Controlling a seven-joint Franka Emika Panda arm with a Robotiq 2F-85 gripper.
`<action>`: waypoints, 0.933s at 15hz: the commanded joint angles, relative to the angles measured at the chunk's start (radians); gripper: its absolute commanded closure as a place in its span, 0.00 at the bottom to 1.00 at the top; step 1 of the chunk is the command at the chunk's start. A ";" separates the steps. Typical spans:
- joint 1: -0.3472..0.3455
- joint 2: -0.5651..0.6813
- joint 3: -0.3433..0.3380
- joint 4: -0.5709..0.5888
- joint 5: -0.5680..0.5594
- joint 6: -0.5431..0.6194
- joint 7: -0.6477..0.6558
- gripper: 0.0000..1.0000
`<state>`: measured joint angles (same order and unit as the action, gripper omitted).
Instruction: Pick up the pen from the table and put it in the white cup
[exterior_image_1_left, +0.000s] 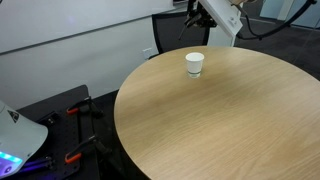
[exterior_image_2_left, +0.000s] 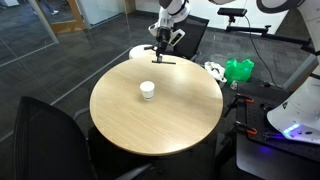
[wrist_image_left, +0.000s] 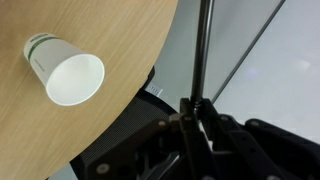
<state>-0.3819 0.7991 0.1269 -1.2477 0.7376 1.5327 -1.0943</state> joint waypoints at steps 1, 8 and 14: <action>0.008 0.012 0.002 0.012 0.068 -0.026 -0.036 0.96; 0.049 -0.008 -0.010 -0.071 0.172 0.108 -0.197 0.96; 0.069 0.019 -0.023 -0.067 0.202 0.154 -0.247 0.85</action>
<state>-0.3300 0.8175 0.1304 -1.3190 0.9241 1.6977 -1.3365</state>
